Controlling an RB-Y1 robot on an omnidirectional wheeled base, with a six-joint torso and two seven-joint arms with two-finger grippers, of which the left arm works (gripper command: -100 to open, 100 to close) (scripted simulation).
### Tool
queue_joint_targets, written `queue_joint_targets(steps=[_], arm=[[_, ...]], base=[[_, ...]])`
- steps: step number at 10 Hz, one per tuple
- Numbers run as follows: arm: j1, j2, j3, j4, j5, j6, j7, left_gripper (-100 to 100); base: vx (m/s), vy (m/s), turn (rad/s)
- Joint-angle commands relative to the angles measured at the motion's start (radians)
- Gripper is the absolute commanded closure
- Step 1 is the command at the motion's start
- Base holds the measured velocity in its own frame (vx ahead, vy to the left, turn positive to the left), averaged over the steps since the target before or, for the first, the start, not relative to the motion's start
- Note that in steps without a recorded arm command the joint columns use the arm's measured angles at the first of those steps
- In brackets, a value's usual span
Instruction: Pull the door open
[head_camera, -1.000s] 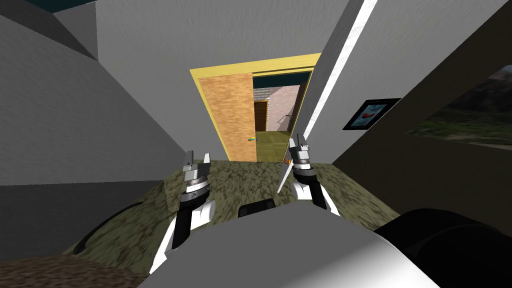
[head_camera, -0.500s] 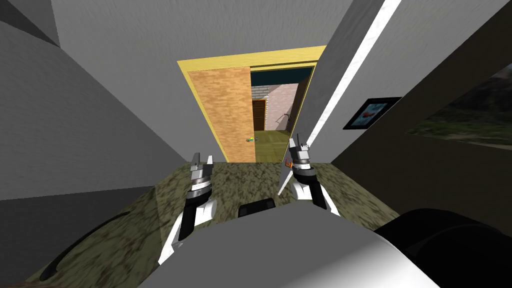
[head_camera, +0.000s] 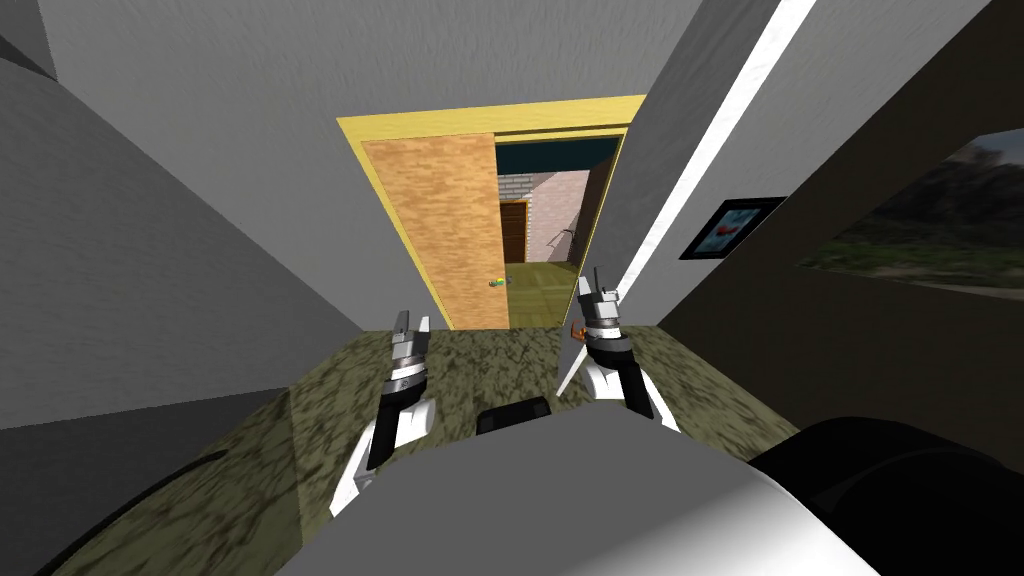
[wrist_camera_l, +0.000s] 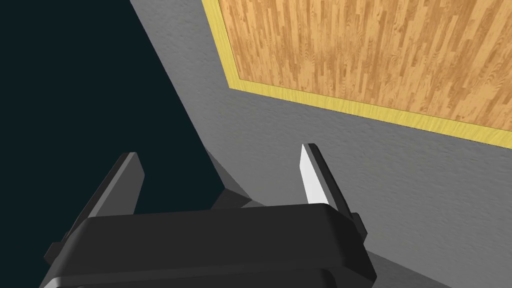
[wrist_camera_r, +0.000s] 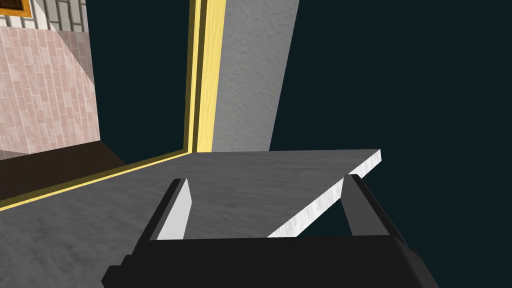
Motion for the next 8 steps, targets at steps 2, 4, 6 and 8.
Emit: queue_joint_targets(steps=[2,4,6,8], arm=[[-0.015,0.000,-0.001,0.055,0.000,-0.009,-0.013,-100],[-0.028,0.002,0.003,0.101,0.003,-0.016,-0.019,-100],[-0.042,0.004,0.006,0.149,0.006,-0.024,-0.026,-100],[-0.055,0.005,0.010,0.197,0.008,-0.032,-0.033,-100]], base=[[0.109,0.004,-0.055],[0.091,-0.002,-0.070],[0.098,0.006,-0.073],[0.094,-0.001,-0.068]])
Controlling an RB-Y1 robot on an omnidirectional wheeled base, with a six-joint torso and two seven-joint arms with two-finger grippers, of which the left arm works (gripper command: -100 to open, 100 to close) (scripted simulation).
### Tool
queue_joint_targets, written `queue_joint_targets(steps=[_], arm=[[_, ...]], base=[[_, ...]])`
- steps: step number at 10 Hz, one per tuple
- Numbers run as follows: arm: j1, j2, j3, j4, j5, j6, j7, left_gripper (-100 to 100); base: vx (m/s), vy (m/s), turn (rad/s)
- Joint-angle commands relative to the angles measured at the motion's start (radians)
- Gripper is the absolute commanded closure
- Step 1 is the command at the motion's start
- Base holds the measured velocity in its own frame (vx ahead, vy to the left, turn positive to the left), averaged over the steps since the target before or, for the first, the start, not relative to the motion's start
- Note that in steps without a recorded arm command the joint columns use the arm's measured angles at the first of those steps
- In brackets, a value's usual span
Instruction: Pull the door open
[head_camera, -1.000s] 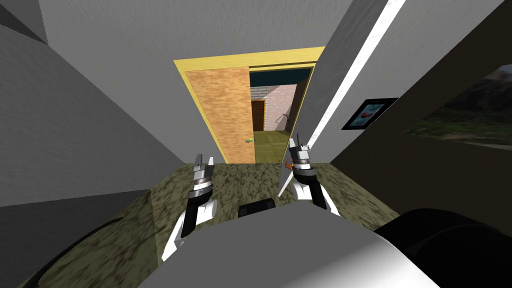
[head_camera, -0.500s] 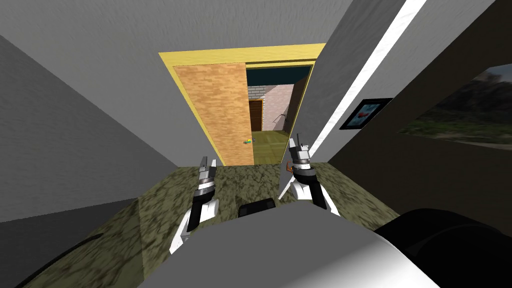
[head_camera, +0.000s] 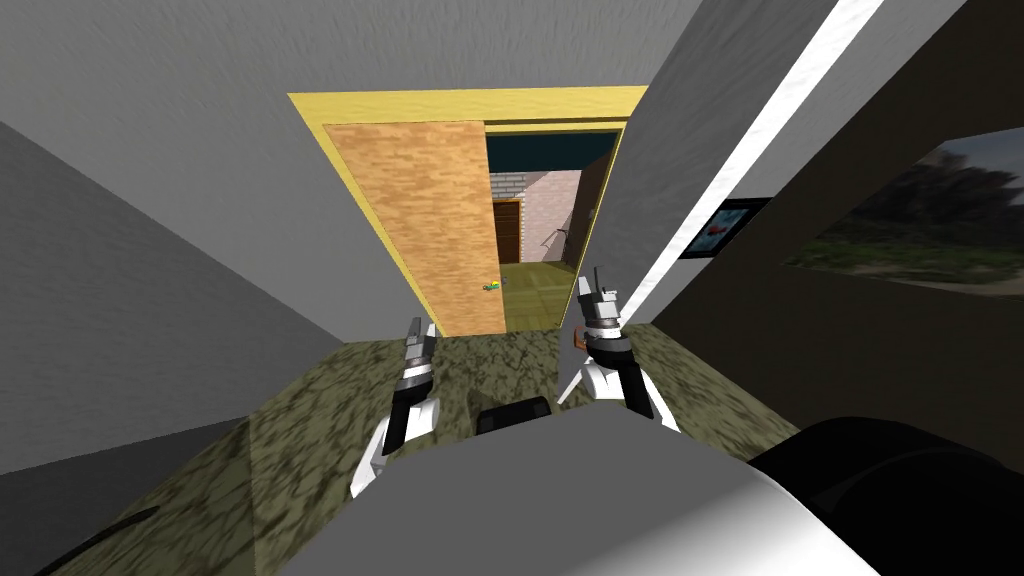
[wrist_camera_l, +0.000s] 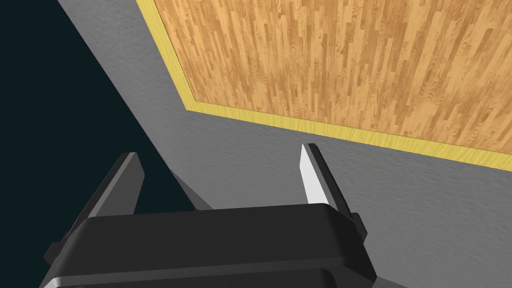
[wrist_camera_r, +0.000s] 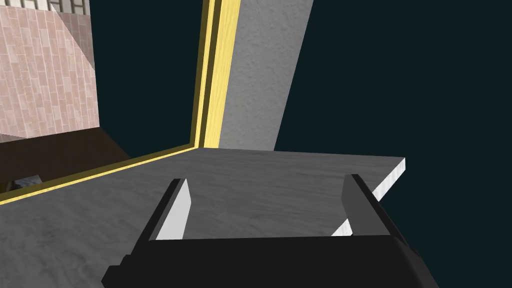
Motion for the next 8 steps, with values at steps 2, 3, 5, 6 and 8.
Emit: queue_joint_targets(steps=[2,3,5,6,8], arm=[[-0.013,-0.002,0.002,0.059,0.002,-0.011,-0.010,-100],[-0.020,-0.002,0.004,0.084,0.004,-0.015,-0.014,-100],[-0.035,-0.002,0.008,0.134,0.007,-0.024,-0.021,-100],[-0.042,-0.003,0.010,0.160,0.008,-0.028,-0.025,-100],[-0.056,-0.004,0.014,0.211,0.011,-0.037,-0.032,-100]], base=[[0.100,0.001,-0.059],[0.105,0.008,-0.077],[0.096,0.001,-0.076],[0.099,0.020,-0.077],[0.096,0.007,-0.086]])
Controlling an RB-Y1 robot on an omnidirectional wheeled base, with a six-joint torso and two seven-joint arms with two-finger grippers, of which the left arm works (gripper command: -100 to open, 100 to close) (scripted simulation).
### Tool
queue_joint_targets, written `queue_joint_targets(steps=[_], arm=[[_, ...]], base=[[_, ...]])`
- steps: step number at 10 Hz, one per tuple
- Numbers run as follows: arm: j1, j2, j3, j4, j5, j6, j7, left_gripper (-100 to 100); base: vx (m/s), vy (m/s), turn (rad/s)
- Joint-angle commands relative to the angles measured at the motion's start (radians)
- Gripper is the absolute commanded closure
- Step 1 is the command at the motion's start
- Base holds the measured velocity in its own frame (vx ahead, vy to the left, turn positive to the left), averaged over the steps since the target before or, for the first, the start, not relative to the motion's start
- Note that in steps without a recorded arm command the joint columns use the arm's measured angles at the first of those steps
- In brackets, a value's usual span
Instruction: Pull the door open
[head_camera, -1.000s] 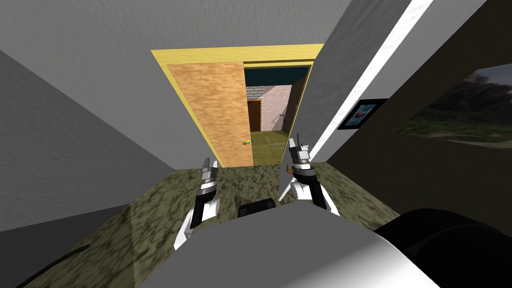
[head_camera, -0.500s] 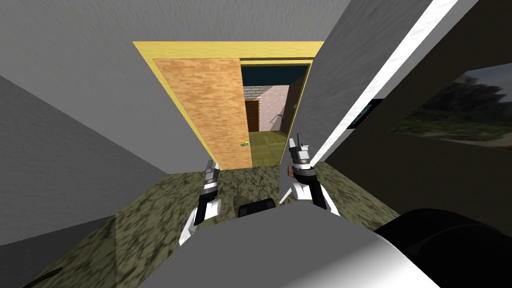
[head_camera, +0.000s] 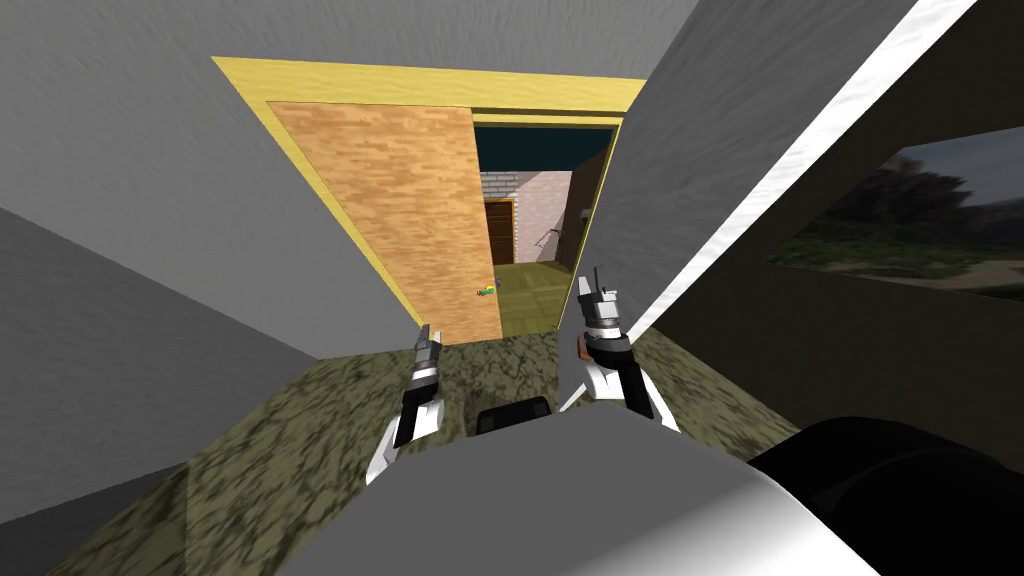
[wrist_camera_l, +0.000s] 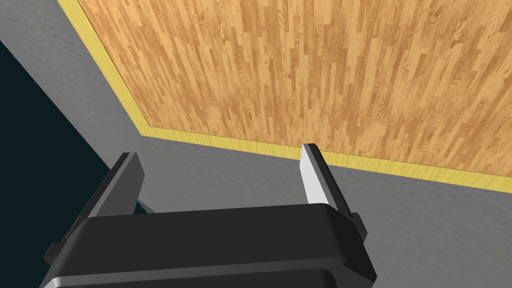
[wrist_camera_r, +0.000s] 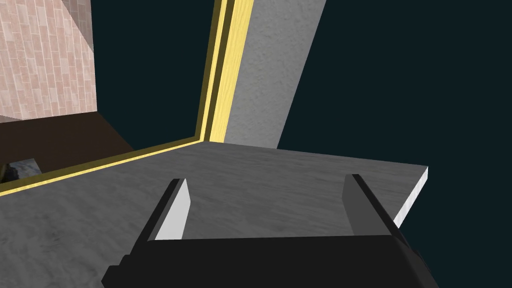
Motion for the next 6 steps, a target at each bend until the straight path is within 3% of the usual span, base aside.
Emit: queue_joint_targets(steps=[1,6], arm=[[-0.012,0.000,0.004,0.042,0.003,-0.006,-0.006,-100],[-0.048,-0.008,0.014,0.170,0.010,-0.029,-0.024,-100]], base=[[0.102,0.012,-0.069],[0.097,0.001,-0.080]])
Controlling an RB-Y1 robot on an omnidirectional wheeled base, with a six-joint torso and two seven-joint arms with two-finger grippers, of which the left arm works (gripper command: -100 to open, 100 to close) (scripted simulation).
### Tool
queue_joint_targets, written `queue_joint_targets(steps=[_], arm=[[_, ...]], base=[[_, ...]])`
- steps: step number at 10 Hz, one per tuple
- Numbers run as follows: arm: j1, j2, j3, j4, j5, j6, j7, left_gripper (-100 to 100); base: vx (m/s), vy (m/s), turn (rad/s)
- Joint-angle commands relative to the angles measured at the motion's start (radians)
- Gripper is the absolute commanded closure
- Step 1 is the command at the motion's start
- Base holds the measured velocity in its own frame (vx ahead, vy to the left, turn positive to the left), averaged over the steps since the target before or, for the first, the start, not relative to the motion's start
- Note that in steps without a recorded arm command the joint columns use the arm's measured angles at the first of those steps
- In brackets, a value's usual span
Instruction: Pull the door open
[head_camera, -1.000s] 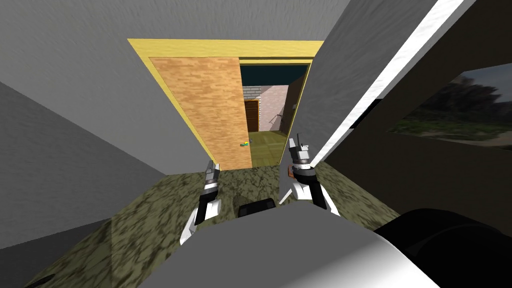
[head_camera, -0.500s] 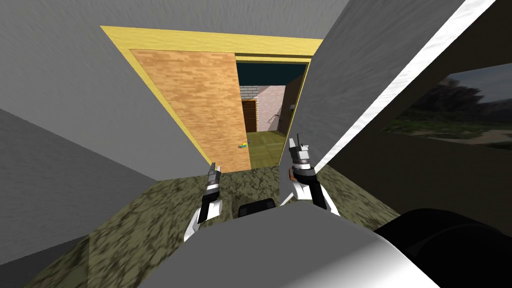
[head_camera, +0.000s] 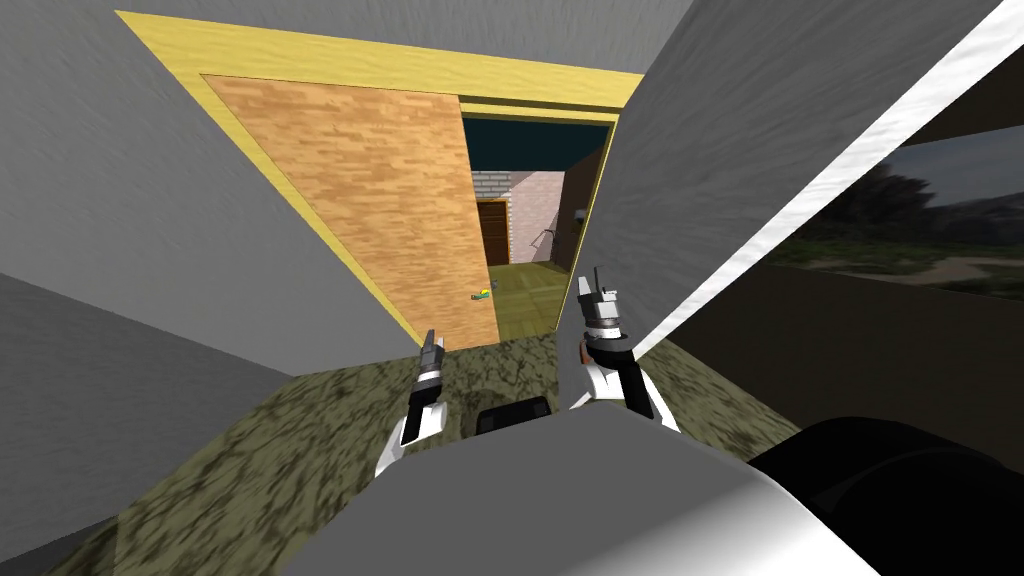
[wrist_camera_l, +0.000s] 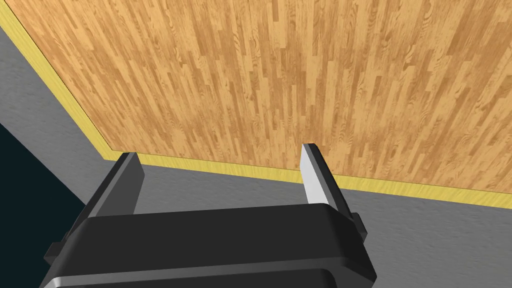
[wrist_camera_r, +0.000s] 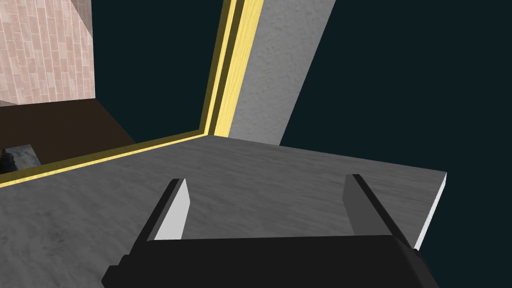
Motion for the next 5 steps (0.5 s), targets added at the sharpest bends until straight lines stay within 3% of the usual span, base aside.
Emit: queue_joint_targets(steps=[1,5], arm=[[-0.011,-0.005,0.003,0.036,0.002,-0.005,-0.007,-100],[-0.039,-0.016,0.010,0.134,0.007,-0.022,-0.022,-100]], base=[[0.089,0.015,-0.077],[0.099,0.013,-0.074]])
